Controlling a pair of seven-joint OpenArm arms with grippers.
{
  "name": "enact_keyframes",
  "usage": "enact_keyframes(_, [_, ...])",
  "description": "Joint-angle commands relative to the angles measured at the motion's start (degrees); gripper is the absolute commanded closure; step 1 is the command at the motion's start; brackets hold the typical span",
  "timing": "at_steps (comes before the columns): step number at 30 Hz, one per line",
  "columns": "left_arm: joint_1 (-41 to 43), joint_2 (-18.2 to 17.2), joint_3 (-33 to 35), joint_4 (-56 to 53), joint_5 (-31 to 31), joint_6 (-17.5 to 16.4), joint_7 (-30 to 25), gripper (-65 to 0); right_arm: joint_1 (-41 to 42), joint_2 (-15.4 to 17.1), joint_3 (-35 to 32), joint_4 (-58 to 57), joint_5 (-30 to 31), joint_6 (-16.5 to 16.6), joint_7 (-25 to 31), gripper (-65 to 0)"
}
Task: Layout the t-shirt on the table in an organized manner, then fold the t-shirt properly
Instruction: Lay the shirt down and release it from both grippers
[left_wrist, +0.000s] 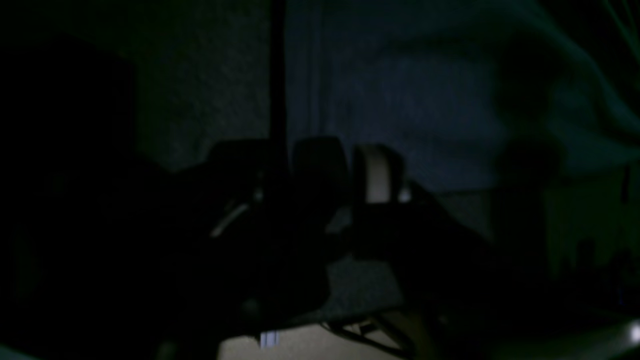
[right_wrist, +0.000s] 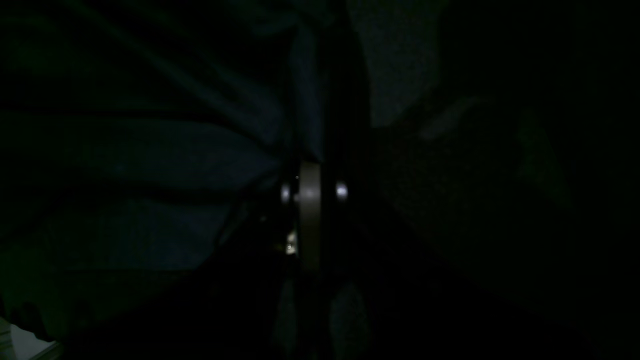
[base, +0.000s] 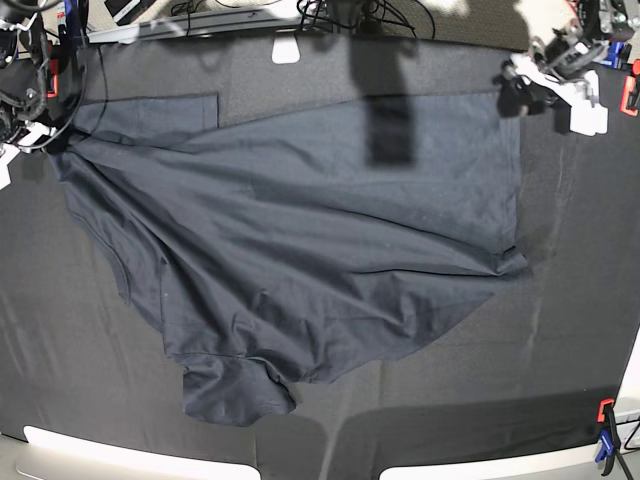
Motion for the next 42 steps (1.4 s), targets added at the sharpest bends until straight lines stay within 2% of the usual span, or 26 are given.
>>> enact_keyframes(1, [0.3,-0.3,0.5,0.7,-0.3,-0.9,1.0,-14.3,0.3,1.6,0.4,0.8,0.8,0.3,0.5,0.0])
enact_keyframes(6, [0.2,-0.4,1.5,0.7,-0.3,-1.0,-0.8,0.0,0.3,1.6,0.4,0.8,0.8,0.3,0.4,0.0])
enact_keyframes(9, [0.0,-1.0,1.5,0.7,1.2,-0.7,-2.0,0.0,0.3,1.6,0.4,0.8,1.0,0.3,0.4,0.0])
enact_keyframes(11, [-0.3,-1.6,1.4,0.7,3.8,1.9,-2.0,0.0,0.3,1.6,0.4,0.8,2.3,0.3,0.4,0.0])
enact_keyframes(15, [-0.5,-3.4,0.4,0.7,10.7,10.0,-6.3,0.0,0.3,1.6,0.4,0.8,2.2,0.4,0.4,0.0])
enact_keyframes(18, [-0.5,-3.7,-1.8,0.7,13.9,12.9,-7.1,0.0,0.1,1.5,0.4,0.8,1.8,0.4,0.4,0.0])
enact_keyframes(27, [-0.2,-3.7,-10.1,0.7,12.5,12.8,-4.5,0.0,0.2,1.6,0.4,0.8,2.1,0.4,0.4,0.0])
enact_keyframes(30, [-0.2,-3.6,-10.3,0.7,10.5,12.3,-4.5,0.0,0.2,2.4,0.4,0.8,4.9,1.3,0.4,-0.3])
enact_keyframes(33, [-0.2,-3.6,-10.3,0.7,8.7,10.4,-4.5,0.0,0.2,4.5,0.4,0.8,9.1,1.3,0.4,-14.8])
enact_keyframes(35, [-0.2,-3.5,-10.3,0.7,9.1,10.2,-4.5,0.0,0.2,6.3,0.4,0.8,11.1,1.3,0.4,-21.6])
enact_keyframes(39, [-0.2,-3.5,-10.3,2.7,8.2,9.8,-4.5,0.0,0.2,9.9,0.4,0.8,11.1,1.3,0.3,-22.6])
enact_keyframes(42, [-0.1,-3.5,-10.6,6.9,5.9,9.8,0.4,0.0,0.2,11.5,0.4,1.2,11.8,1.3,0.4,-22.6])
